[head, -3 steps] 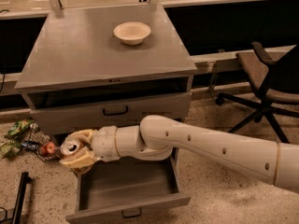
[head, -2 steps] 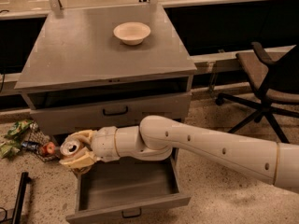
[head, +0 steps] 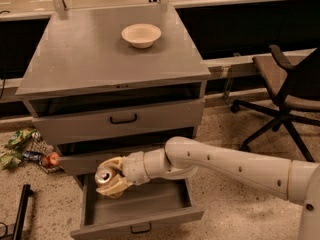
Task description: Place orange can into bottom drawer
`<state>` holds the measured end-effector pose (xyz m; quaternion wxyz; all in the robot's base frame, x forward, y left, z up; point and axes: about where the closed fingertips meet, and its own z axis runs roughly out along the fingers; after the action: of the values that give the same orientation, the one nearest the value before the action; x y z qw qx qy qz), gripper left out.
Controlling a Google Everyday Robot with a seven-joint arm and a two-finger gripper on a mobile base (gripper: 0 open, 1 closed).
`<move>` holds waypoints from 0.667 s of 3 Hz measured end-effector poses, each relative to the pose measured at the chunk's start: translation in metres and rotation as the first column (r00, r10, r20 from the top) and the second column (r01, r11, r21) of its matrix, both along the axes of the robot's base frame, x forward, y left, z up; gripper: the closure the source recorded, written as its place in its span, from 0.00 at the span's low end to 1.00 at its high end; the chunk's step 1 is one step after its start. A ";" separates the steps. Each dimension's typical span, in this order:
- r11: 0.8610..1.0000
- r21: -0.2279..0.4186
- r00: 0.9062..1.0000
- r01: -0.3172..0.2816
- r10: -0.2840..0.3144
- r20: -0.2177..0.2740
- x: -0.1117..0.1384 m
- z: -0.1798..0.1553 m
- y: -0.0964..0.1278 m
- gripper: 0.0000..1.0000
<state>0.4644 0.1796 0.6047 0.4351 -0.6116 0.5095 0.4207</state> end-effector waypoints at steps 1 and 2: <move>0.995 -0.091 0.999 0.026 -0.023 0.040 0.023 -0.047 -0.017 1.00; 0.995 -0.091 0.999 0.026 -0.023 0.038 0.023 -0.047 -0.017 1.00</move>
Offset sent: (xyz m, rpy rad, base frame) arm 0.0167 -0.0110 -0.0331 -0.0636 -0.0282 -0.0164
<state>0.4876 0.1623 0.5574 0.4211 -0.6323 0.5277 0.3800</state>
